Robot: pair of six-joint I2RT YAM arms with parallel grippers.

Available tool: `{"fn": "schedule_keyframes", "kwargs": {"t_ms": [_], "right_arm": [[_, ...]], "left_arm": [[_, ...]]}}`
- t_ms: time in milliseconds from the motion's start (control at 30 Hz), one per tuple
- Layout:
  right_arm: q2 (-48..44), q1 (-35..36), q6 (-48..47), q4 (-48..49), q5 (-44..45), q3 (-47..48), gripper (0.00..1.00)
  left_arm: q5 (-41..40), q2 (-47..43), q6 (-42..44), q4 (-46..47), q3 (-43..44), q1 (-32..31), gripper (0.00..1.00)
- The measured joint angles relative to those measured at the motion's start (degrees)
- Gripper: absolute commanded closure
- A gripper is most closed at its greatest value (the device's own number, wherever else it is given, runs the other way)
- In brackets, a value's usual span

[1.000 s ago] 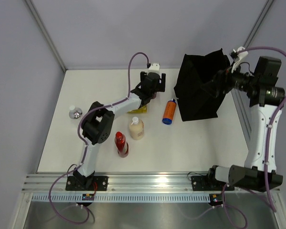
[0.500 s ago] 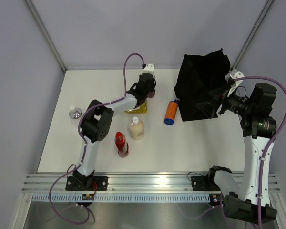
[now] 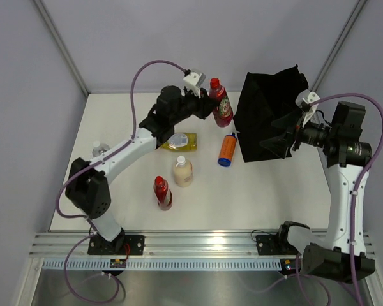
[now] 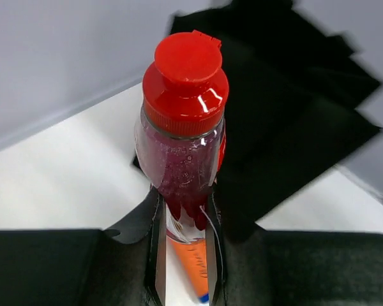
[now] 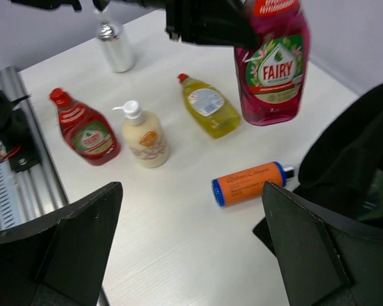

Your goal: Place the personal care products into the canvas bag

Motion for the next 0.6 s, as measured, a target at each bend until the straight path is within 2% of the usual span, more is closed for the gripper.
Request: {"fn": "schedule_keyframes", "kwargs": {"t_ms": [133,300,500,600], "right_arm": [[5.07,4.59,-6.62,-6.23,-2.36,1.20,0.02],[6.05,14.91,-3.45,-0.68,-0.79,-0.85,0.00],[8.11,21.90,1.11,7.80,1.27,-2.21,0.00],[11.96,22.88,-0.59,6.58,-0.87,-0.90,0.01]], "left_arm": [[12.11,-9.22,-1.49,1.68,-4.87,0.09,1.00],[27.30,-20.11,-7.15,6.08,-16.39,0.26,1.00],[37.51,-27.10,-11.10,6.60,-25.22,0.07,1.00],[39.15,-29.33,-11.61,6.34,-27.45,0.11,1.00]]}}
